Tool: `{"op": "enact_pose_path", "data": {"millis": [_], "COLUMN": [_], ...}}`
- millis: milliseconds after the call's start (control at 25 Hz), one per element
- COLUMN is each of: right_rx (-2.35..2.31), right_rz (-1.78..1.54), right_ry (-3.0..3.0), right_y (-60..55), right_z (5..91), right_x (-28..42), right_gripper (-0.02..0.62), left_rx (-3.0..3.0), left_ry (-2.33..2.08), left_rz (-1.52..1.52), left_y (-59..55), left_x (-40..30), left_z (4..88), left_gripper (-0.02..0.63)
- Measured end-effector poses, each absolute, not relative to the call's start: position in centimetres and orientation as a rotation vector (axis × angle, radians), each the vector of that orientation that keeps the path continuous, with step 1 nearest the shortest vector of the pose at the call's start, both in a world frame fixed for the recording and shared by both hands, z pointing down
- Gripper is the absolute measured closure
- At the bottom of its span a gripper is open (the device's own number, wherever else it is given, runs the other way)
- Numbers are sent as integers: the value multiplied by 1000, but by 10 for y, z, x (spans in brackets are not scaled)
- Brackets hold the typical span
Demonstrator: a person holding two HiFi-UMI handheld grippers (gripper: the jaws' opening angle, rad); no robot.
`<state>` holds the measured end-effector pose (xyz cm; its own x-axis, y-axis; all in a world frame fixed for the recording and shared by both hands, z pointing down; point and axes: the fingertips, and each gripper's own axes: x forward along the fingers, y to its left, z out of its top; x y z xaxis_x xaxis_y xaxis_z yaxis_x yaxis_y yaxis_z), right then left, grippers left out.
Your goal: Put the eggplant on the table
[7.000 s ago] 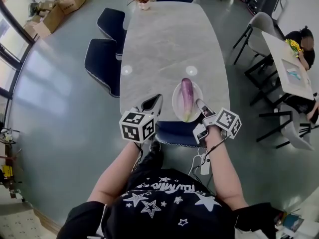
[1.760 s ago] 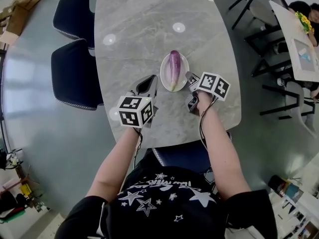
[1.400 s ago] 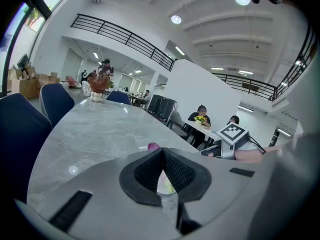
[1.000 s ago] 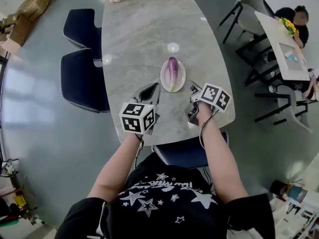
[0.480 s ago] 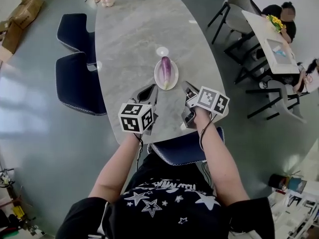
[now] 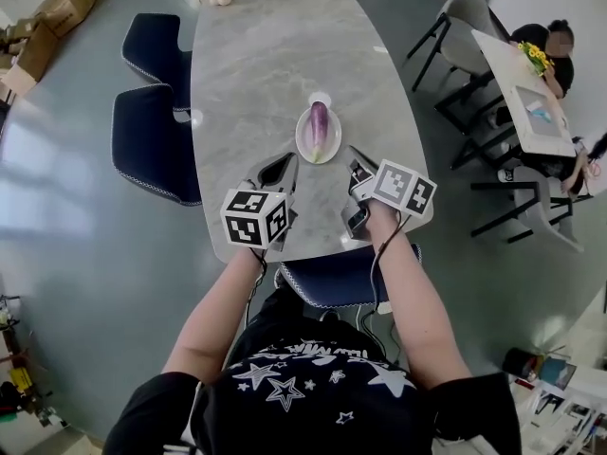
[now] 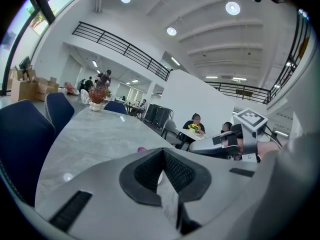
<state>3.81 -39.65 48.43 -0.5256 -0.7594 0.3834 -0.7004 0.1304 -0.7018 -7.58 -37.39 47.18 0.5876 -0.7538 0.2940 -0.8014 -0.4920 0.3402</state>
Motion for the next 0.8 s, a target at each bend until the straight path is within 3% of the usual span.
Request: {"op": "enact_pose_path", "data": {"millis": [800], "right_rx": [-1264], "right_rz": [-1246], "right_ry": [2458], "right_y": [-262], "right_z": [430], "right_x": [89], "right_gripper": [588], "left_rx": [2430], "left_ry": [-1367], "left_rz": [143], "left_y": [-235], "left_x": [3], "left_z": [421], "left_gripper": [598]}}
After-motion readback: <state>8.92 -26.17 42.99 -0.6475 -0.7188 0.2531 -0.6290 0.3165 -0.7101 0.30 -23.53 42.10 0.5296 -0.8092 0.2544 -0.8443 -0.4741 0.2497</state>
